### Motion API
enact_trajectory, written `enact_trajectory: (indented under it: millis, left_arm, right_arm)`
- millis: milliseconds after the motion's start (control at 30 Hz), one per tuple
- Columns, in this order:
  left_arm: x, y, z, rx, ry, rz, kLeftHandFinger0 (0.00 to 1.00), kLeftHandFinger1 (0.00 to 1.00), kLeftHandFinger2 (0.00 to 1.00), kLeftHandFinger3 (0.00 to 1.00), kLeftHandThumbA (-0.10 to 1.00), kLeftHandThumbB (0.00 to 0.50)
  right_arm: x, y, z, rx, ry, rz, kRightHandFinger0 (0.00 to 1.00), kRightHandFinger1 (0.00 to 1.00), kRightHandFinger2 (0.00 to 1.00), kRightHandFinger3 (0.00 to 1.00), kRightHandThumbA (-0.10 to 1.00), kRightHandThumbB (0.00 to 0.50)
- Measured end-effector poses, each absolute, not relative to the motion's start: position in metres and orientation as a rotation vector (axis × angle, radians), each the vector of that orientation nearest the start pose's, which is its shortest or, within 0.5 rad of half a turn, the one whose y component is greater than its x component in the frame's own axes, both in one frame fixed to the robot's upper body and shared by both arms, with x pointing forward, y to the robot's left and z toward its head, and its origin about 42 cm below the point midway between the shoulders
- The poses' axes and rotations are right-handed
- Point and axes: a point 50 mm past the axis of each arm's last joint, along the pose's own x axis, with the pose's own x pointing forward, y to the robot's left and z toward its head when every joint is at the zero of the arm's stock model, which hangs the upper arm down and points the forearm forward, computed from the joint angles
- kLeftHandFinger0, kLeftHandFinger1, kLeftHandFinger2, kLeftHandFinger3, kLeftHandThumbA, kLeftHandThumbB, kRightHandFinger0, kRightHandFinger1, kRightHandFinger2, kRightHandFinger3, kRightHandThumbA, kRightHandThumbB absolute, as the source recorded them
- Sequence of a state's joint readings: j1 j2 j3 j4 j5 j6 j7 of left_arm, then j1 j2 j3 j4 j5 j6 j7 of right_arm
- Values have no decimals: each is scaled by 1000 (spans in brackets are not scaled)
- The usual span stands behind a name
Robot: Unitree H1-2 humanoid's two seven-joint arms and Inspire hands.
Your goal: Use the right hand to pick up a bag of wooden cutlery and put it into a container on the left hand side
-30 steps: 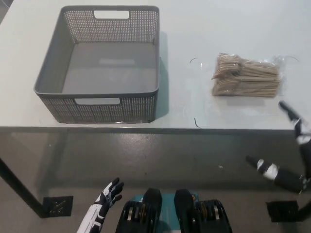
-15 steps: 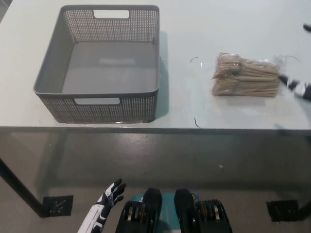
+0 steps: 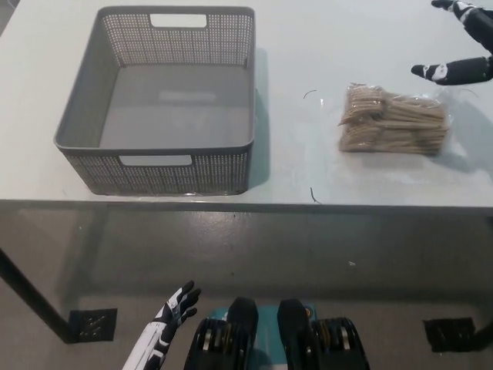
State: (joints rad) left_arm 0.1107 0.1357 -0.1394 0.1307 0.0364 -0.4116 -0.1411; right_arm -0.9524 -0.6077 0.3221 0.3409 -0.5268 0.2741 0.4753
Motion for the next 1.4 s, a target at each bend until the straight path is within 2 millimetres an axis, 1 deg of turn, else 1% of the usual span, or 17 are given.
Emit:
enact_trajectory:
  millis: [33,133,233,400,567,667,933,967,1033,1100,1200,1233,1267,1400]
  left_arm:
    - [234,218,57,156,-154,-287,1000,1000,1000,1000,1000,269]
    - [235,218,57,156,-155,-287,1000,1000,1000,1000,1000,268]
    - [235,218,57,155,-155,-287,1000,1000,1000,1000,1000,267]
    - [236,218,57,150,-155,-289,1000,1000,1000,1000,1000,259]
    - [236,218,57,150,-154,-290,1000,1000,1000,1000,1000,270]
    - [236,218,57,150,-154,-289,1000,1000,1000,1000,1000,254]
    - [236,219,57,146,-152,-286,1000,1000,1000,1000,1000,253]
    - [235,219,57,145,-152,-286,1000,1000,1000,1000,1000,254]
    - [235,219,57,144,-152,-286,1000,1000,1000,1000,1000,273]
    - [235,219,57,143,-152,-286,1000,1000,1000,1000,1000,263]
    - [235,220,56,142,-150,-284,1000,1000,1000,1000,1000,256]
    - [234,220,56,142,-149,-283,1000,1000,1000,1000,1000,258]
    - [234,220,56,142,-147,-282,1000,1000,1000,1000,1000,249]
    - [231,221,54,142,-140,-281,1000,1000,1000,1000,1000,263]
  right_arm:
    - [513,-296,382,-1261,-36,225,1000,1000,1000,1000,833,500]
    - [524,-295,380,-1286,29,270,1000,1000,1000,1000,836,500]
    - [530,-292,380,-1304,63,304,1000,1000,1000,1000,794,500]
    - [540,-287,379,-1321,122,366,1000,1000,1000,1000,790,500]
    - [548,-288,374,-1337,180,423,1000,1000,1000,1000,823,500]
    - [550,-290,370,-1345,199,447,1000,1000,1000,1000,819,500]
    - [552,-284,363,-1358,209,496,1000,1000,1000,1000,793,500]
    - [553,-283,361,-1362,213,501,1000,1000,1000,1000,792,500]
    - [554,-280,356,-1370,221,514,1000,1000,1000,1000,780,500]
    - [555,-278,351,-1374,232,524,1000,1000,1000,1000,765,500]
    - [556,-275,344,-1378,250,539,1000,1000,1000,1000,798,500]
    - [557,-276,342,-1378,258,543,1000,1000,1000,1000,796,500]
    - [558,-275,339,-1378,265,546,1000,1000,1000,1000,773,500]
    - [560,-275,331,-1379,288,560,1000,1000,1000,1000,772,500]
